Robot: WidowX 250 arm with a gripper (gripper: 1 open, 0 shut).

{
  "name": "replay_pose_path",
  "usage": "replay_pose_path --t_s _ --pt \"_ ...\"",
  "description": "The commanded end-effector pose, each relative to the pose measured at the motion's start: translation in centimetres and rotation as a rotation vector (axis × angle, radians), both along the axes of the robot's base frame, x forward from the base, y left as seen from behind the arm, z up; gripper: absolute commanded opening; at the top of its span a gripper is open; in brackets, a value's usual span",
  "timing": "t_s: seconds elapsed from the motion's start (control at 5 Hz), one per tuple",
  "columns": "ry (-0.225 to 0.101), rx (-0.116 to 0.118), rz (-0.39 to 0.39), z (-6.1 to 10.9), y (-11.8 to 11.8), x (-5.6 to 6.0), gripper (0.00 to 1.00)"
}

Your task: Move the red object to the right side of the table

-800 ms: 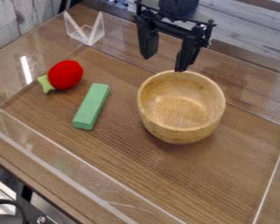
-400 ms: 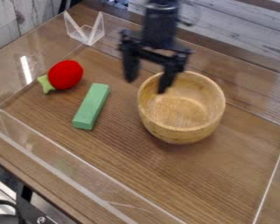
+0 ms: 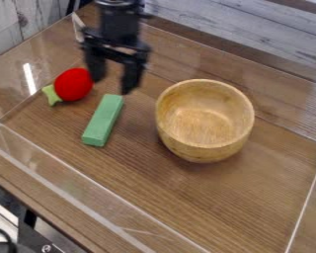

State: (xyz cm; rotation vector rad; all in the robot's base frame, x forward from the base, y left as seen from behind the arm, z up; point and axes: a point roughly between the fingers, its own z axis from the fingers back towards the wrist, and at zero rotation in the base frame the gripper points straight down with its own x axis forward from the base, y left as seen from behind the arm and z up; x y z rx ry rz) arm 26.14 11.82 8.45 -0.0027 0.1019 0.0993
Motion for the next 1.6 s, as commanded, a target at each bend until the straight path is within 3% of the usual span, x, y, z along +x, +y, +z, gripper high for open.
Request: replay_pose_path --t_s 0.0,0.2,0.8,1.0,1.2,1.4 --pt "-0.079 0.043 -0.066 1.0 3.6 -0.3 1.00" --pt "-0.095 0.054 -0.094 -0.5 5.7 -0.4 1.00" --pt "-0.096 0.052 -0.172 -1.8 4.9 -0.3 1.00" --pt "-0.097 0.051 -0.152 -2.4 4.3 -0.2 1.00" --pt "-0.101 0.054 -0.135 -2.8 3.8 0.1 1.00" --pt "-0.111 0.052 -0.171 -2.6 4.8 1.0 1.00"
